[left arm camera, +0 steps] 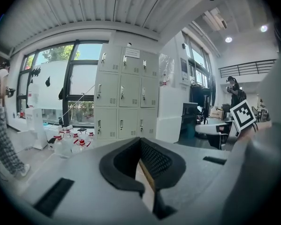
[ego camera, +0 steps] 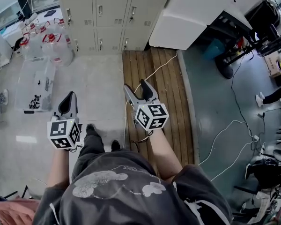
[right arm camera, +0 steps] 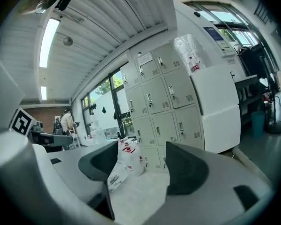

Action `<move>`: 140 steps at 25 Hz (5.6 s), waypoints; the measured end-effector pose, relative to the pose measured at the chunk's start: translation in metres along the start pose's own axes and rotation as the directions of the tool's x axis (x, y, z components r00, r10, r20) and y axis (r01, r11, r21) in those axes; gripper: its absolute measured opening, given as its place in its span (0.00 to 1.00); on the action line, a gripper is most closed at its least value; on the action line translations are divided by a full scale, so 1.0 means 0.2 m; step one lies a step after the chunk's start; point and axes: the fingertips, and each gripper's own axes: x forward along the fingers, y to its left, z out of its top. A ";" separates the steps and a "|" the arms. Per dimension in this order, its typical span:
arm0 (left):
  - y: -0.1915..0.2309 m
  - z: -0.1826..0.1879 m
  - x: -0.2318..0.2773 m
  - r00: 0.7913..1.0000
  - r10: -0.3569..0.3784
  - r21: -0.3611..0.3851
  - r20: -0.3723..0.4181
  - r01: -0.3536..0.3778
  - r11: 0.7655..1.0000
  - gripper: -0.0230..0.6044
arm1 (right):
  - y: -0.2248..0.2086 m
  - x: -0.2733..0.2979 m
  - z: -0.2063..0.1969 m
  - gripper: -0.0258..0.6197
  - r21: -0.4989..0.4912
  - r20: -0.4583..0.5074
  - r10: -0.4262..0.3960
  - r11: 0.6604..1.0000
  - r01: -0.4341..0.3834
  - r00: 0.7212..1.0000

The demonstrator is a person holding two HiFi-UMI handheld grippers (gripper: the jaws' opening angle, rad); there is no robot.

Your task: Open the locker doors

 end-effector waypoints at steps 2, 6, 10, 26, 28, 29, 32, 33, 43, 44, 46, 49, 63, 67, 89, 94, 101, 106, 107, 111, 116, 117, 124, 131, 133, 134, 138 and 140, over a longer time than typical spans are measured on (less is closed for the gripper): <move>0.02 0.01 0.07 1.000 -0.002 0.002 0.000 0.002 1.000 0.05 | -0.04 0.06 -0.02 0.52 0.011 -0.015 -0.013 1.000 0.014 1.000; 0.07 0.00 0.26 0.999 -0.035 -0.002 -0.012 0.035 0.999 0.05 | -0.11 0.19 -0.05 0.52 0.025 -0.045 -0.049 0.998 0.051 0.998; 0.15 0.02 0.53 0.997 -0.075 0.002 -0.020 0.075 0.997 0.05 | -0.24 0.36 -0.04 0.52 0.025 -0.060 -0.111 0.993 0.112 0.992; 0.67 0.26 1.54 0.984 -0.173 -0.007 -0.040 0.173 0.985 0.05 | -0.48 1.41 0.10 0.52 0.004 -0.122 -0.254 0.967 0.256 0.960; 0.70 0.25 1.62 0.981 -0.186 -0.011 -0.051 0.186 0.983 0.05 | -0.52 1.47 0.09 0.52 0.009 -0.127 -0.282 0.958 0.285 0.951; 0.71 0.25 1.67 0.980 -0.193 -0.011 -0.058 0.193 0.981 0.05 | -0.54 1.49 0.09 0.52 0.014 -0.132 -0.292 0.955 0.297 0.947; 0.72 0.24 1.79 0.975 -0.208 -0.015 -0.076 0.208 0.978 0.05 | -0.62 1.56 0.07 0.52 0.023 -0.148 -0.313 0.947 0.320 0.938; 0.73 0.24 1.83 0.974 -0.211 -0.015 -0.082 0.210 0.977 0.05 | -0.65 1.58 0.07 0.52 0.023 -0.149 -0.324 0.943 0.331 0.934; 0.69 0.23 2.31 0.976 -0.165 -0.033 -0.139 0.162 0.986 0.05 | -1.12 1.96 0.09 0.52 0.102 -0.149 -0.339 0.929 0.355 0.929; 0.69 0.22 2.37 0.977 -0.154 -0.040 -0.146 0.150 0.988 0.05 | -1.17 2.02 0.10 0.52 0.103 -0.156 -0.327 0.933 0.344 0.932; 0.67 0.22 2.49 0.979 -0.138 -0.058 -0.153 0.130 0.990 0.05 | -1.28 2.14 0.12 0.52 0.107 -0.162 -0.302 0.941 0.321 0.939; 0.62 0.19 2.68 0.978 -0.124 -0.075 -0.169 0.113 0.991 0.05 | -1.46 2.33 0.13 0.52 0.099 -0.165 -0.278 0.950 0.297 0.946; 0.59 -0.05 3.25 0.977 -0.073 -0.098 -0.199 0.054 0.994 0.05 | -1.94 2.95 -0.05 0.52 -0.013 -0.166 -0.202 0.979 0.203 0.965; 0.57 -0.12 3.36 0.977 -0.077 -0.089 -0.201 0.059 0.994 0.05 | -2.03 3.05 -0.08 0.52 -0.080 -0.136 -0.191 0.980 0.182 0.972; 0.56 -0.21 3.60 0.969 -0.062 -0.091 -0.239 0.041 0.995 0.05 | -2.20 3.52 -0.12 0.52 -0.172 -0.150 -0.094 0.983 0.068 0.984; 0.56 -0.18 3.62 0.970 -0.060 -0.084 -0.236 0.042 0.996 0.05 | -2.18 3.55 -0.14 0.52 -0.241 -0.164 -0.093 0.969 0.052 0.982; 0.55 -0.20 3.59 0.967 -0.057 -0.091 -0.247 0.036 0.995 0.05 | -2.16 3.53 -0.13 0.52 -0.149 -0.170 -0.069 0.988 0.044 0.983; 0.51 -0.19 3.56 0.963 -0.102 -0.092 -0.249 0.081 0.992 0.05 | -2.14 3.47 -0.14 0.52 -0.114 -0.180 -0.118 0.989 0.098 0.977; 0.50 -0.19 3.55 0.962 -0.112 -0.090 -0.249 0.092 0.992 0.05 | -2.13 3.45 -0.15 0.52 -0.109 -0.183 -0.130 0.988 0.111 0.974; 0.47 -0.19 3.50 0.955 -0.150 -0.085 -0.255 0.132 0.988 0.05 | -2.14 3.35 -0.16 0.46 -0.089 -0.185 -0.228 0.973 0.214 0.956; 0.43 -0.21 3.45 0.941 -0.202 -0.083 -0.272 0.186 0.979 0.05 | -2.17 3.23 -0.18 0.37 -0.084 -0.186 -0.361 0.933 0.351 0.914; 0.42 -0.22 3.44 0.937 -0.213 -0.080 -0.275 0.198 0.977 0.05 | -2.17 3.22 -0.19 0.37 -0.079 -0.189 -0.376 0.927 0.367 0.907; 0.32 -0.23 3.44 0.917 -0.276 -0.063 -0.288 0.269 0.961 0.05 | -2.20 3.16 -0.19 0.28 -0.081 -0.192 -0.487 0.873 0.481 0.852; 0.24 -0.22 3.45 0.896 -0.321 -0.039 -0.307 0.325 0.945 0.05 | -2.21 3.13 -0.19 0.28 -0.068 -0.190 -0.518 0.854 0.516 0.834; 0.24 -0.21 3.45 0.893 -0.325 -0.032 -0.310 0.332 0.943 0.05 | -2.20 3.10 -0.20 0.28 -0.066 -0.191 -0.513 0.857 0.511 0.837; 0.23 -0.21 3.46 0.892 -0.327 -0.028 -0.311 0.335 0.942 0.05 | -2.20 3.09 -0.20 0.28 -0.065 -0.193 -0.511 0.858 0.509 0.838; 0.22 -0.17 3.46 0.892 -0.332 -0.005 -0.307 0.348 0.938 0.05 | -2.21 3.02 -0.21 0.29 -0.075 -0.205 -0.502 0.864 0.498 0.840; 0.21 -0.15 3.46 0.893 -0.335 0.003 -0.302 0.352 0.936 0.05 | -2.21 2.98 -0.21 0.29 -0.084 -0.214 -0.498 0.867 0.492 0.841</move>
